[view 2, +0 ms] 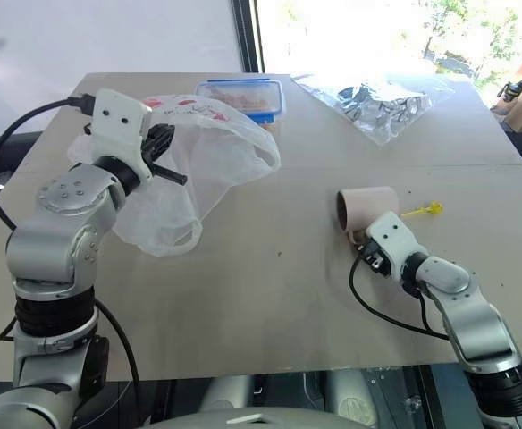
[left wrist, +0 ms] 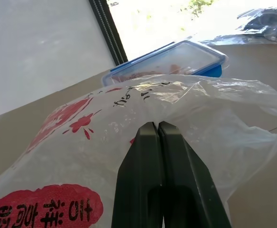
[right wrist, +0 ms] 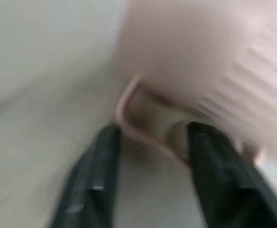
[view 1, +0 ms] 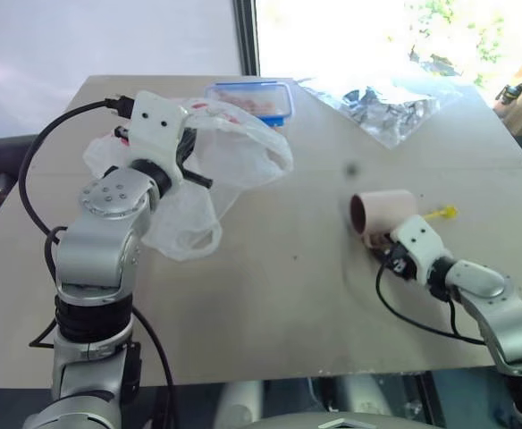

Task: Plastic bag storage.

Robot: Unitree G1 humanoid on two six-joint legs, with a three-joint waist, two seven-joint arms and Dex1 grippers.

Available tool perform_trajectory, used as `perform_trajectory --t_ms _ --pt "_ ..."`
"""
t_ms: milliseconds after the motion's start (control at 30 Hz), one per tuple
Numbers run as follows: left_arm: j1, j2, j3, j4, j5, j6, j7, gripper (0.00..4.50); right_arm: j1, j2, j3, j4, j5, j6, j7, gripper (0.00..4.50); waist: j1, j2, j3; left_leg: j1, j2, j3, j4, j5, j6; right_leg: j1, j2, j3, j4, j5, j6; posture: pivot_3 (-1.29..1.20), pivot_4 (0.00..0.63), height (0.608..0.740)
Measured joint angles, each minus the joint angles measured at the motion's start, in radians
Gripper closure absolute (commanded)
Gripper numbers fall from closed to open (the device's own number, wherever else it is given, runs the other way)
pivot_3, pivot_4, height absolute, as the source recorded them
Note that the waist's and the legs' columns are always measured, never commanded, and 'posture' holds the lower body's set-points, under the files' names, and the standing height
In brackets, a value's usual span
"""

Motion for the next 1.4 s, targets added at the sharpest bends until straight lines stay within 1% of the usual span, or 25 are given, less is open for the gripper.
perform_trajectory --t_ms 33,67,133,167,233,367,433,467,533,633,700,733,767,800,867,933,967,1000,1133,1167,1200,1233,1267,1300,1400 --pt "-0.005 0.0 0.0 -0.001 0.0 0.004 0.0 4.5 -0.005 -0.007 0.002 0.0 0.0 -0.003 0.007 3.9 0.0 0.0 0.0 0.0 0.0 0.0 0.0 0.0 0.0 0.0 0.0 0.0 0.0 0.0 0.0 0.0 0.15 0.74" --pt "-0.008 -0.001 0.003 -0.004 -0.003 0.011 0.0 4.5 -0.012 -0.013 0.01 0.0 0.0 -0.007 0.015 4.44 0.0 0.0 0.0 0.0 0.0 0.0 0.0 0.0 0.0 0.0 0.0 0.0 0.0 0.0 0.0 0.0 0.15 0.74" --pt "-0.014 -0.007 0.007 -0.005 -0.008 0.024 -0.001 4.5 -0.018 -0.025 0.02 0.0 -0.001 -0.018 0.029 4.44 0.0 0.0 0.0 0.0 0.0 0.0 0.0 0.0 0.0 0.0 0.0 0.0 0.0 0.0 0.0 0.0 0.15 0.74" --pt "-0.027 -0.02 0.024 -0.005 -0.034 0.059 -0.009 4.5 -0.023 -0.077 0.037 -0.011 0.0 -0.052 0.077 4.44 0.001 0.0 0.0 0.0 0.0 0.0 0.0 0.0 0.0 0.0 0.0 0.0 0.0 0.0 0.0 0.0 0.15 0.74" --pt "-0.044 -0.033 0.052 -0.005 -0.07 0.102 -0.023 4.5 -0.033 -0.106 0.056 -0.024 0.009 -0.087 0.132 4.44 0.0 -0.001 0.001 0.0 0.0 0.0 0.0 0.0 0.0 0.0 0.0 0.0 0.0 0.0 0.0 0.0 0.15 0.74" --pt "-0.082 -0.043 0.075 -0.006 -0.133 0.156 -0.049 4.5 -0.121 -0.091 0.078 -0.061 0.064 -0.094 0.197 4.44 -0.006 0.0 0.001 0.0 0.0 0.0 0.0 0.0 0.0 0.0 0.001 0.0 0.001 0.0 0.0 0.0 0.15 0.74" --pt "-0.098 -0.051 0.106 -0.004 -0.169 0.196 -0.057 4.5 -0.22 -0.062 0.111 -0.062 0.084 -0.087 0.226 4.44 -0.011 0.0 0.002 0.0 0.001 0.0 0.0 0.0 -0.001 -0.001 0.002 0.0 0.001 0.0 0.0 0.0 0.15 0.74" --pt "-0.112 -0.054 0.122 -0.003 -0.191 0.22 -0.064 4.5 -0.281 -0.035 0.138 -0.057 0.088 -0.087 0.239 4.44 -0.011 -0.001 0.002 0.0 0.001 0.0 0.001 0.001 -0.001 -0.001 0.002 0.0 0.002 0.0 0.0 0.0 0.15 0.74" --pt "-0.161 -0.081 0.176 0.002 -0.243 0.284 -0.069 4.5 -0.433 0.08 0.221 0.003 0.084 -0.096 0.25 4.44 -0.017 -0.001 0.002 0.0 0.001 -0.001 0.0 0.002 -0.003 -0.002 0.002 0.0 0.003 0.0 0.0 0.0 0.15 0.74" --pt "-0.209 -0.099 0.222 0.001 -0.294 0.345 -0.068 4.5 -0.521 0.18 0.316 0.103 0.074 -0.139 0.267 4.44 -0.012 -0.001 0.002 -0.001 0.001 -0.001 0.0 0.003 -0.005 -0.002 0.001 -0.001 0.001 0.0 0.0 0.0 0.15 0.74" --pt "-0.248 -0.122 0.274 0.003 -0.325 0.414 -0.065 4.5 -0.583 0.275 0.368 0.261 0.065 -0.18 0.292 4.44 -0.013 -0.002 0.003 -0.003 0.0 -0.001 0.001 0.003 -0.005 -0.004 0.0 -0.001 0.001 0.0 0.0 0.0 0.15 0.74" --pt "-0.26 -0.13 0.281 0.003 -0.336 0.43 -0.065 4.5 -0.601 0.297 0.381 0.302 0.061 -0.187 0.294 4.44 -0.012 -0.002 0.003 -0.004 0.001 -0.001 0.001 0.003 -0.005 -0.005 0.0 -0.001 0.001 0.0 0.0 0.0 0.15 0.74" --pt "-0.27 -0.137 0.299 -0.014 -0.365 0.483 -0.068 4.5 -0.658 0.365 0.413 0.431 0.041 -0.251 0.3 4.44 -0.014 -0.002 0.003 -0.006 0.0 -0.001 0.002 0.003 -0.005 -0.007 0.0 -0.001 0.002 0.0 0.0 0.0 0.15 0.74" --pt "-0.278 -0.149 0.308 -0.027 -0.389 0.526 -0.071 4.5 -0.707 0.413 0.418 0.532 0.021 -0.298 0.293 4.44 -0.016 -0.002 0.003 -0.009 0.001 -0.002 0.003 0.003 -0.006 -0.009 0.0 -0.002 0.003 0.0 0.0 0.0 0.15 0.74" --pt "-0.281 -0.156 0.313 -0.048 -0.412 0.564 -0.078 4.5 -0.755 0.452 0.418 0.61 0.004 -0.349 0.286 4.44 -0.015 -0.002 0.003 -0.014 0.001 -0.003 0.003 0.004 -0.007 -0.014 -0.001 -0.003 0.004 0.0 0.0 0.0 0.15 0.74" --pt "-0.263 -0.15 0.335 -0.085 -0.457 0.609 -0.081 4.5 -0.855 0.531 0.418 0.812 -0.03 -0.461 0.267 4.44 -0.023 -0.002 0.002 -0.014 0.001 -0.001 0.004 0.005 -0.008 -0.017 -0.001 -0.001 0.008 0.0 0.0 0.0 0.15 0.74" --pt "-0.252 -0.153 0.339 -0.1 -0.474 0.618 -0.081 4.5 -0.883 0.547 0.416 0.866 -0.044 -0.493 0.257 4.44 -0.026 -0.002 0.002 -0.014 0.001 -0.001 0.003 0.005 -0.008 -0.018 -0.001 0.0 0.009 0.0 0.0 0.0 0.15 0.74" --pt "-0.221 -0.154 0.353 -0.123 -0.502 0.623 -0.073 4.5 -0.94 0.589 0.414 0.981 -0.067 -0.573 0.244 4.44 -0.03 -0.002 0.002 -0.014 0.001 -0.001 0.003 0.005 -0.009 -0.019 -0.001 0.0 0.01 0.0 0.0 0.0 0.15 0.74" --pt "-0.195 -0.146 0.396 -0.134 -0.532 0.624 -0.033 4.5 -1.0 0.634 0.382 1.143 -0.096 -0.703 0.228 4.44 -0.029 -0.003 0.003 -0.014 0.002 -0.001 0.002 0.007 -0.012 -0.021 0.0 0.0 0.015 0.0 0.0 0.0 0.15 0.74" --pt "-0.186 -0.129 0.409 -0.134 -0.537 0.624 -0.027 4.5 -0.999 0.636 0.363 1.142 -0.081 -0.707 0.248 3.9 -0.029 -0.003 0.003 -0.014 0.002 -0.001 0.002 0.007 -0.012 -0.021 0.0 -0.001 0.015 0.0 0.0 0.0 0.15 0.74" --pt "-0.169 -0.113 0.422 -0.134 -0.543 0.624 -0.027 4.5 -0.99 0.628 0.35 1.115 -0.07 -0.704 0.266 3.6 -0.029 -0.003 0.003 -0.014 0.002 -0.001 0.002 0.007 -0.012 -0.021 -0.001 0.0 0.016 0.001 0.0 0.0 0.15 0.74" --pt "-0.145 -0.098 0.434 -0.134 -0.547 0.624 -0.028 4.5 -0.971 0.611 0.337 1.068 -0.06 -0.697 0.283 3.14 -0.028 -0.003 0.003 -0.014 0.002 -0.001 0.002 0.007 -0.012 -0.021 -0.001 0.0 0.016 0.001 0.0 0.0 0.15 0.74" --pt "-0.11 -0.084 0.449 -0.132 -0.551 0.624 -0.032 4.5 -0.941 0.581 0.327 1.004 -0.046 -0.691 0.3 2.9 -0.026 -0.003 0.003 -0.014 0.002 -0.002 0.002 0.007 -0.012 -0.021 -0.001 -0.001 0.016 0.001 0.0 0.0 0.15 0.74" --pt "-0.084 -0.08 0.461 -0.131 -0.552 0.624 -0.037 4.5 -0.9 0.552 0.315 0.929 -0.039 -0.664 0.311 2.2 -0.023 -0.003 0.003 -0.014 0.002 -0.002 0.002 0.007 -0.012 -0.021 -0.002 -0.001 0.016 0.001 0.0 0.0 0.15 0.74" --pt "-0.053 -0.082 0.502 -0.111 -0.554 0.624 -0.051 4.5 -0.755 0.471 0.278 0.696 0.008 -0.547 0.317 0.76 -0.016 -0.003 0.003 -0.015 0.001 -0.003 0.003 0.007 -0.012 -0.021 -0.002 -0.002 0.016 0.001 0.0 0.0 0.15 0.74"
